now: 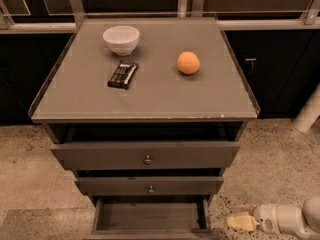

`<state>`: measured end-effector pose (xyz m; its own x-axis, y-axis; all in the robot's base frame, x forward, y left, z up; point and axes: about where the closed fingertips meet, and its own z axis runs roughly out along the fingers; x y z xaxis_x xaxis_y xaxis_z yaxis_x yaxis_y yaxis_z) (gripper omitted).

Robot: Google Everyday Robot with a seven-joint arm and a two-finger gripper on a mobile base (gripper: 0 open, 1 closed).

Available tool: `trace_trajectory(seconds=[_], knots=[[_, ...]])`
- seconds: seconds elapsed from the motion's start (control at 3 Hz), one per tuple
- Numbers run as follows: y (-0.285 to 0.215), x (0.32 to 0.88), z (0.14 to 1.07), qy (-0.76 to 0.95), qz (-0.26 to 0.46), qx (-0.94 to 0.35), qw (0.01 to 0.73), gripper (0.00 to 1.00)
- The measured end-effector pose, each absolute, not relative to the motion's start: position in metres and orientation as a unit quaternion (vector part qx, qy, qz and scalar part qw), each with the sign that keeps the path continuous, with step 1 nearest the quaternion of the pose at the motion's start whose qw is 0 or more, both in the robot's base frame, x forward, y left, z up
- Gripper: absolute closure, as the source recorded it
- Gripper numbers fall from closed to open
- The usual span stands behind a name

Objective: Close bottom drawer

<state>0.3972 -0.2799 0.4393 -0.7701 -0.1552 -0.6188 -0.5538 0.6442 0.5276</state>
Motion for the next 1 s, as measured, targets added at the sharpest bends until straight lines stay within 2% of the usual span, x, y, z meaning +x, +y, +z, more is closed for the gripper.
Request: trace_trajectory(seconds=[0.33,0.67,1.0], knots=[[-0.279,0.397,0.439,0.865,0.369,-0.205,0.27,0.65],[-0.287,0.392,0.402,0.866,0.386,-0.167,0.271,0.88],[-0.297,0.392,0.322,0.872,0.398,-0.118,0.26,1.0]])
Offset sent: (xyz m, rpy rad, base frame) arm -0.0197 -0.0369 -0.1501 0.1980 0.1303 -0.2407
